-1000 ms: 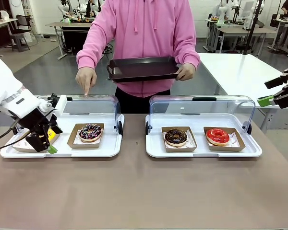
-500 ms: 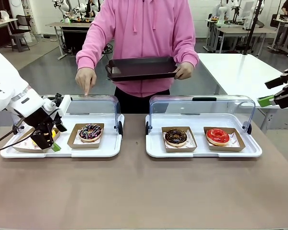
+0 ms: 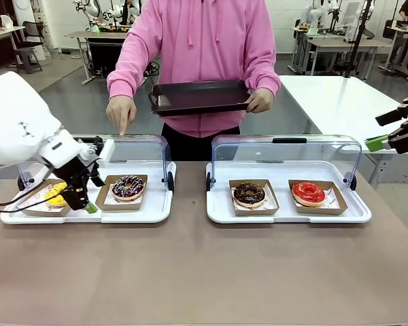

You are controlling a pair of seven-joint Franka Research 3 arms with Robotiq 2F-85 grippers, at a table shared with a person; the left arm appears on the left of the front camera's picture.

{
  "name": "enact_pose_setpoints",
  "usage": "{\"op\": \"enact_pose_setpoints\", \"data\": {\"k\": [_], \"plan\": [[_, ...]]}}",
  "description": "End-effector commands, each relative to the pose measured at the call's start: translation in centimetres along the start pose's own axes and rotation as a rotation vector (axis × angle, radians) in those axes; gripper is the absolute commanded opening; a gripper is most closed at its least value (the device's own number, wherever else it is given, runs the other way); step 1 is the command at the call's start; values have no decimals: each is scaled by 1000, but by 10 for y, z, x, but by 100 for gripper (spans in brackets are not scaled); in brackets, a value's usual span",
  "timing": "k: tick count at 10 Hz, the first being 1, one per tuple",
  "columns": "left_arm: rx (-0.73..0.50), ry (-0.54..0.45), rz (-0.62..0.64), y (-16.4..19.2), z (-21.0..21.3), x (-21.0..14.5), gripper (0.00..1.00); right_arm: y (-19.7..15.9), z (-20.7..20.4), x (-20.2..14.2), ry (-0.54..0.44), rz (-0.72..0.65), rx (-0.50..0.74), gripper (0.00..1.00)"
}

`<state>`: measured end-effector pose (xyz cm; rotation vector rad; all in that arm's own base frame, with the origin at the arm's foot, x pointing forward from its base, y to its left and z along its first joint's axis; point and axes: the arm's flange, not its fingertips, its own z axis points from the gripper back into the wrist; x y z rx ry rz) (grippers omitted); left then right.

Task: Provide the desired donut to the person.
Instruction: Pick up and lift the Paper togo box containing the Donut pointed at by the person.

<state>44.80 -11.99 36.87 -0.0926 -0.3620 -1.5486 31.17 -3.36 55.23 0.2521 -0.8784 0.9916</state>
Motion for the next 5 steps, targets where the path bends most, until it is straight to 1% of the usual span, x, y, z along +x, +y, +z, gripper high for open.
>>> {"op": "enact_pose_setpoints", "data": {"k": [1,3,4,5], "plan": [[15,34,-32,21,-23,-2,100,-1,-3,0,-1,7,10,100],[31,63,-40,27,-35,-4,100,-1,-3,0,-1,7,10,100],[59,89,-39,28,-39,-4,100,-1,-3,0,-1,7,10,100],[63,91,-42,30,-40,-5,100,-1,-3,0,-1,7,10,100]]}}
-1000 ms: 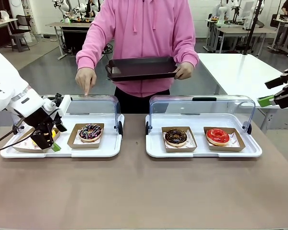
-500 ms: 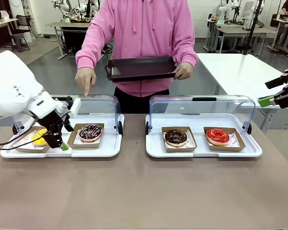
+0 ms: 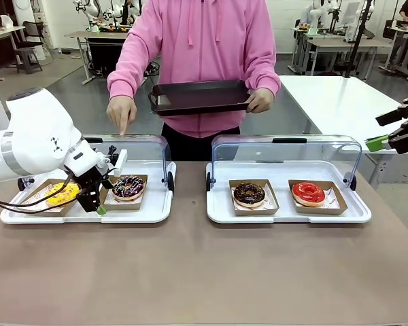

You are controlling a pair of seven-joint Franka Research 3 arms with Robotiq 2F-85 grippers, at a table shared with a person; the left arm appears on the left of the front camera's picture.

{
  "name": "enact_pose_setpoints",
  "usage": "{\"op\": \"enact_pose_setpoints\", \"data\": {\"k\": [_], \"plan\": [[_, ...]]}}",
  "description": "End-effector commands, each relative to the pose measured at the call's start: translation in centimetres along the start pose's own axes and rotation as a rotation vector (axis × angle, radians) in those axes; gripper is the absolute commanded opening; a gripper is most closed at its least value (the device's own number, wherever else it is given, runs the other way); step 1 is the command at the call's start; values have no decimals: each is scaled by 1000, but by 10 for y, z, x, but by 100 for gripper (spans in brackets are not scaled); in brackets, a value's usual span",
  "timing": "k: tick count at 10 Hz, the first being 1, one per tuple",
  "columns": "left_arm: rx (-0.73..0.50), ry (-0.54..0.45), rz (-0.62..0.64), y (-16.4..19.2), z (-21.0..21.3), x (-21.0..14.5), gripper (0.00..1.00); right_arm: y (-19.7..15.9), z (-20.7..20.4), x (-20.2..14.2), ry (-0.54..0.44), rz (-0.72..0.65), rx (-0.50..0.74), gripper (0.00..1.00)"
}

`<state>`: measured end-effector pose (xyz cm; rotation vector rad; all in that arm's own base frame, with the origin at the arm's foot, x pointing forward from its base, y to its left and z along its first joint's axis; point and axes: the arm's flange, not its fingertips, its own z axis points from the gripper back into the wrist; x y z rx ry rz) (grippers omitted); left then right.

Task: Provide the desired donut to the person.
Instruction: Pick up and lift the Paper togo box containing the Donut pointed at by the person.

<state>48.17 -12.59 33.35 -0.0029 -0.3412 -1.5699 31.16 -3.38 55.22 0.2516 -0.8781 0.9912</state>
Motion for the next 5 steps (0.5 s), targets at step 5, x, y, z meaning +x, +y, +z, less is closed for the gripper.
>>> {"op": "enact_pose_setpoints", "data": {"k": [5], "plan": [[70,41,6,16,-7,-3,100,-1,-3,0,-1,8,11,100]]}}
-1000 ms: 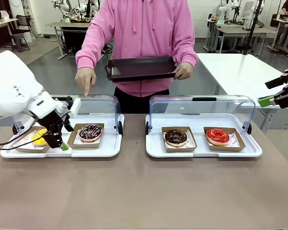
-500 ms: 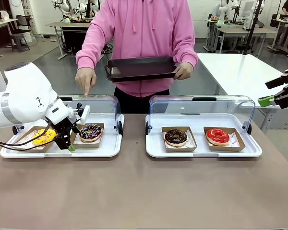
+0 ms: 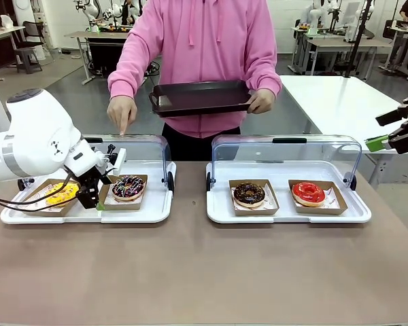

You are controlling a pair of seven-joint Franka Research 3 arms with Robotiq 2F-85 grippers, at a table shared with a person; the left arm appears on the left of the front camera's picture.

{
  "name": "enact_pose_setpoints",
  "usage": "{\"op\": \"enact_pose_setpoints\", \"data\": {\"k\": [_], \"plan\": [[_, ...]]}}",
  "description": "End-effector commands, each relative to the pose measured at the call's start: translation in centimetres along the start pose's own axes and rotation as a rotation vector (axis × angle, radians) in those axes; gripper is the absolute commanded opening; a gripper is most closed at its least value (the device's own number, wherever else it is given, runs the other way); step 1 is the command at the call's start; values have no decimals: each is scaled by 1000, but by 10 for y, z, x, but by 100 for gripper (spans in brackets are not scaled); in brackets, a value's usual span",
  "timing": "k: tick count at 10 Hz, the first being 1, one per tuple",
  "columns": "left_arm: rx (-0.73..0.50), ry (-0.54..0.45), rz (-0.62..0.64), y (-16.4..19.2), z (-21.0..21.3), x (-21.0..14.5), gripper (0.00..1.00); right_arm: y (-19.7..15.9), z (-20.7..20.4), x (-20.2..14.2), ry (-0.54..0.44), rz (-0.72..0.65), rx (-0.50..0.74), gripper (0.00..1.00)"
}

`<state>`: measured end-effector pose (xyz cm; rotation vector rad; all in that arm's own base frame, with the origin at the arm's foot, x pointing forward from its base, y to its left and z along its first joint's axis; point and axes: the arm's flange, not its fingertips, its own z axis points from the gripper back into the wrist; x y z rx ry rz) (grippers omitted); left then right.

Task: Provide the desired donut to the person.
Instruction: Pick up and lift the Paper togo box containing the Donut pointed at by the person.

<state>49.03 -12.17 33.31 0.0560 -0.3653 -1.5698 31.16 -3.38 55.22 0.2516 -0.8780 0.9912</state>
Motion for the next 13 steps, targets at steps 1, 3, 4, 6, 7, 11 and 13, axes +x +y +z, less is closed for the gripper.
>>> {"op": "enact_pose_setpoints", "data": {"k": [1,3,4,6,7,11,13], "plan": [[29,10,17,10,-9,1,100,-1,-3,0,-1,8,11,100],[65,24,32,15,-15,1,76,-1,-3,0,-1,8,11,100],[70,28,28,16,-17,2,40,-1,-3,0,-1,8,11,100],[90,49,34,17,-19,1,0,-1,-3,0,-1,8,11,100],[81,58,38,17,-21,1,0,-1,-3,0,-1,8,11,100],[74,50,18,14,-19,7,0,-1,-3,0,-1,8,11,100],[76,57,8,10,-15,10,0,-1,-3,0,-1,8,11,100]]}}
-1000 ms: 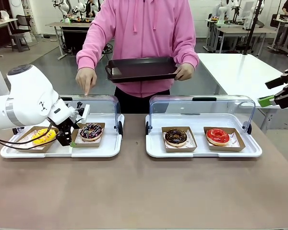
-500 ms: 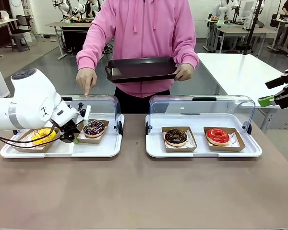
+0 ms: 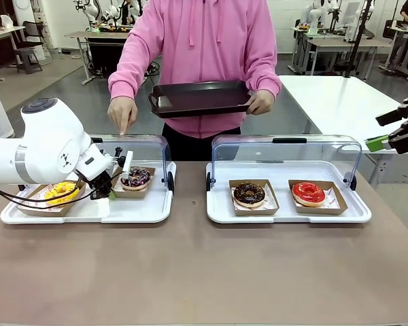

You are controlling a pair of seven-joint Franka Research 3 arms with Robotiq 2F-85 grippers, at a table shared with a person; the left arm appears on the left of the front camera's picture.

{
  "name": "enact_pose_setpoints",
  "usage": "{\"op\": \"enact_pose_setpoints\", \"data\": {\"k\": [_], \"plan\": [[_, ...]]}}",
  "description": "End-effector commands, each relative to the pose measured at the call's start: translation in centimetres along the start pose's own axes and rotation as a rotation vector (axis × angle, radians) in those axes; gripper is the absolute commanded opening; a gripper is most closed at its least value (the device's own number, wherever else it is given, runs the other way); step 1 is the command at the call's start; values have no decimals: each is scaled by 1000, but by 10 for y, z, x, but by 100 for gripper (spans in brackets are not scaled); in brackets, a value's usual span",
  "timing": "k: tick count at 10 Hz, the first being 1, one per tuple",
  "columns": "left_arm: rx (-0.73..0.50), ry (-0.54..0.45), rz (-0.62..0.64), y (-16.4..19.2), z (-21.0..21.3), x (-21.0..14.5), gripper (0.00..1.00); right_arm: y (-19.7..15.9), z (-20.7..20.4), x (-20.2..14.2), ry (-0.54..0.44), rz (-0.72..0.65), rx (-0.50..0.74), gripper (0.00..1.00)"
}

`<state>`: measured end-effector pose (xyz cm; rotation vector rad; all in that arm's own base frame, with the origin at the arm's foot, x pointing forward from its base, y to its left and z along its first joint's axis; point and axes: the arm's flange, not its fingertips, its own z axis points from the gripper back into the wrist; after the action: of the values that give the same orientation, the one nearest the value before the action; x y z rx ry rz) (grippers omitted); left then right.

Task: Provide the desired donut to the person.
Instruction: Pick up and lift the Paper togo box containing the Donut pointed at by the person.

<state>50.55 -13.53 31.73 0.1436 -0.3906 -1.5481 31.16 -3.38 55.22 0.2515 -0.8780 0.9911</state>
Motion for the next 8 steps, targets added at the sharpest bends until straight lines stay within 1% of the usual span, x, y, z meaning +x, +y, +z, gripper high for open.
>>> {"op": "enact_pose_setpoints", "data": {"k": [1,2,4,5,7,8], "plan": [[5,20,-2,-4,10,2,0,-1,-3,0,-1,8,11,100],[16,25,-7,-10,20,5,0,-1,-3,0,-1,8,11,100],[20,17,-4,-29,54,6,0,-1,-3,0,-1,8,11,100],[-23,40,-26,-43,71,6,0,-1,-3,0,-1,8,11,100],[-54,23,-50,-74,106,3,0,-1,-3,0,-1,8,11,100],[-112,-27,-74,-91,124,3,0,-1,-3,0,-1,8,11,100]]}}
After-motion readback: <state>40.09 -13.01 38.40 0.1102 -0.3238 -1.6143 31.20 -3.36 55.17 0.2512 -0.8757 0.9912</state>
